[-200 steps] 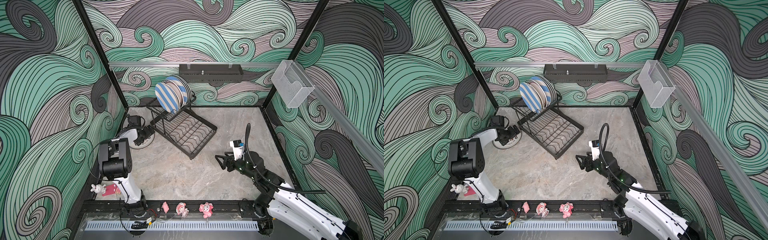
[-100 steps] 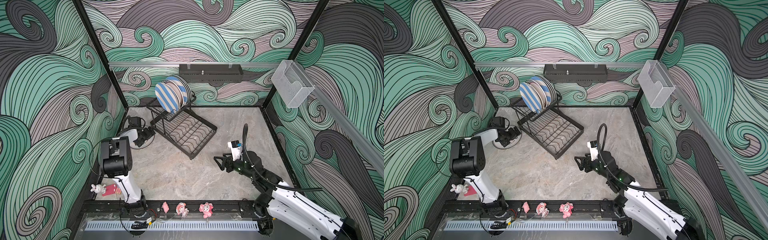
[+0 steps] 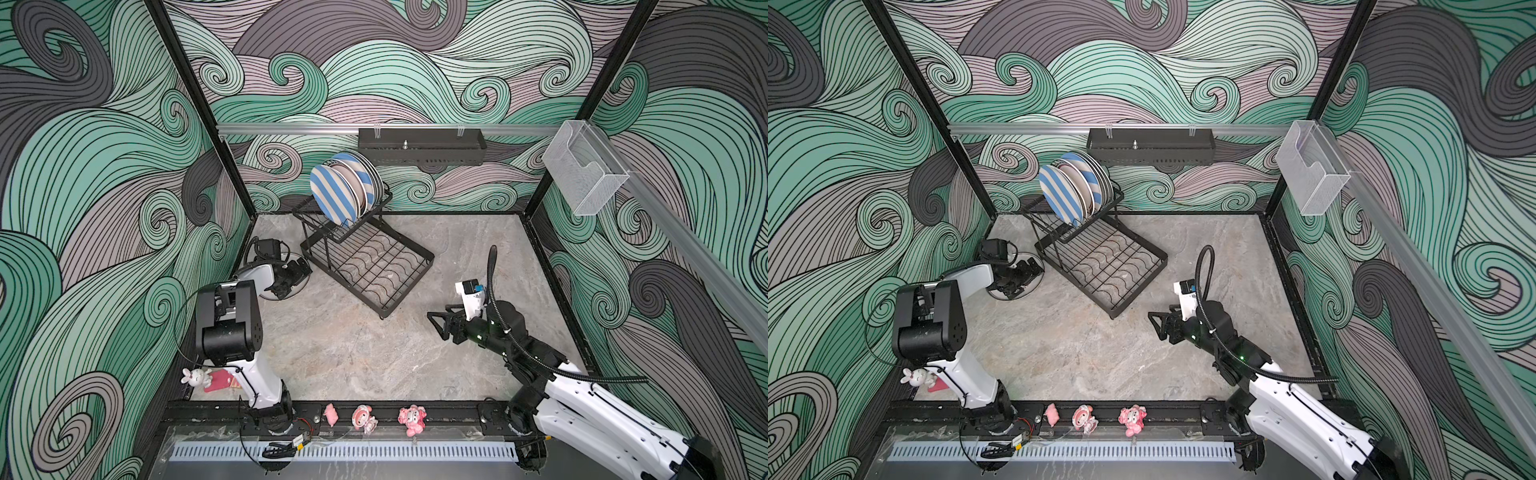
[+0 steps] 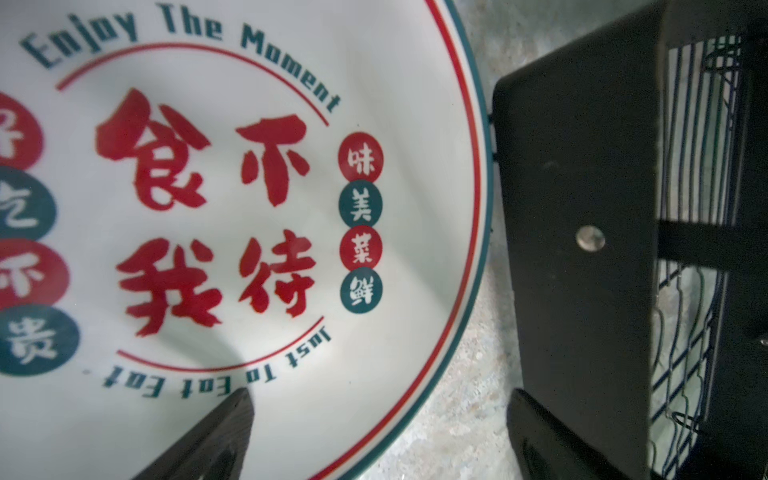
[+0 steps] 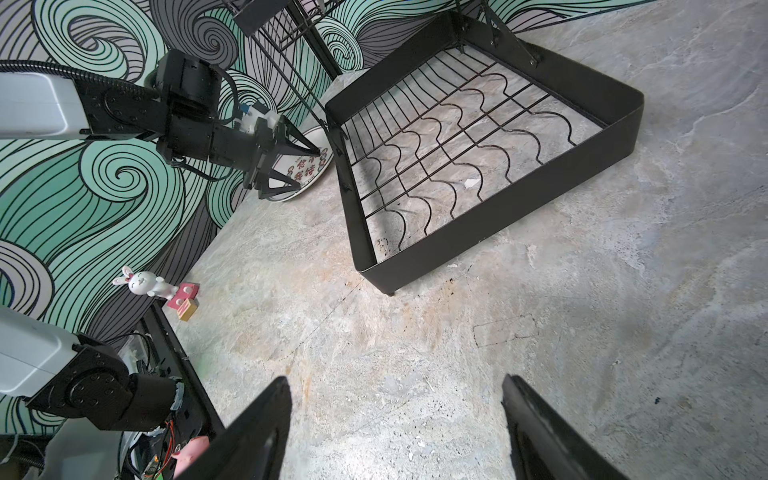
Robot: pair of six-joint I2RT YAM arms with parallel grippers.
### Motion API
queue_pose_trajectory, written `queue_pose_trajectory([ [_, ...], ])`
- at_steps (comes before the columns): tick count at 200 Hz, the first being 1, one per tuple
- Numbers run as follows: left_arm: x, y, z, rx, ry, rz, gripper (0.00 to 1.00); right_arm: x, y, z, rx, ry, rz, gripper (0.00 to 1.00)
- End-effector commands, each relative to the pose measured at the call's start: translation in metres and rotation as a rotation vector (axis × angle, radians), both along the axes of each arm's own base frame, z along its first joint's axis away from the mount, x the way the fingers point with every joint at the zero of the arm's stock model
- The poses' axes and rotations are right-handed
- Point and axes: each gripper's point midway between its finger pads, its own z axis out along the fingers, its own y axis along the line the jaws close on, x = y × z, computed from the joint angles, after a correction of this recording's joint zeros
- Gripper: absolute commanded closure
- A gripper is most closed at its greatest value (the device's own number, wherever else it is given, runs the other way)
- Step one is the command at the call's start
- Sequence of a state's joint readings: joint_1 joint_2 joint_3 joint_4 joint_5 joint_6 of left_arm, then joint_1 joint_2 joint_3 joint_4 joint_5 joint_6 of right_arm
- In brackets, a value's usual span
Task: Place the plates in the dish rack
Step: 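Move the left gripper onto the red-lettered plate while the right gripper approaches it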
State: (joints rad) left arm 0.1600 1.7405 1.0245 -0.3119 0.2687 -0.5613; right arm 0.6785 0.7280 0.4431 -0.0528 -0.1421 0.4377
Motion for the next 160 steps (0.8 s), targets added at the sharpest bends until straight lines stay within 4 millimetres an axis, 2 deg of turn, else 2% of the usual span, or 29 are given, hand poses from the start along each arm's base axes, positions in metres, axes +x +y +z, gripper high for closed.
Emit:
queue_pose_trajectory([
  [1, -0.024, -0.017, 0.0, -0.037, 0.061, -0.03, 0.02, 0.001, 0.0, 0.015, 0.007, -0.029, 0.005, 0.2],
  [26, -0.036, -0.027, 0.0, -0.049, 0.067, -0.041, 0.02, 0.001, 0.0, 0.014, -0.001, -0.027, 0.01, 0.2],
  [52, -0.056, -0.046, -0.004, -0.08, 0.089, -0.072, 0.02, 0.002, 0.001, 0.015, -0.013, -0.025, 0.018, 0.2],
  [82, -0.078, -0.072, 0.0, -0.073, 0.084, -0.134, 0.02, 0.002, 0.004, 0.016, -0.031, -0.018, 0.036, 0.2],
  [108, -0.105, -0.098, -0.003, -0.074, 0.095, -0.189, 0.02, 0.001, 0.007, 0.021, -0.03, -0.016, 0.053, 0.2],
  [113, -0.113, -0.103, -0.008, -0.076, 0.114, -0.199, 0.02, 0.0, 0.007, 0.021, -0.031, -0.014, 0.057, 0.2],
  [117, -0.116, -0.106, -0.003, -0.081, 0.093, -0.208, 0.02, 0.0, 0.008, 0.022, -0.029, -0.014, 0.059, 0.2],
  [160, -0.162, -0.128, -0.01, -0.115, 0.09, -0.238, 0.02, -0.004, 0.01, 0.021, -0.046, 0.011, 0.087, 0.2],
])
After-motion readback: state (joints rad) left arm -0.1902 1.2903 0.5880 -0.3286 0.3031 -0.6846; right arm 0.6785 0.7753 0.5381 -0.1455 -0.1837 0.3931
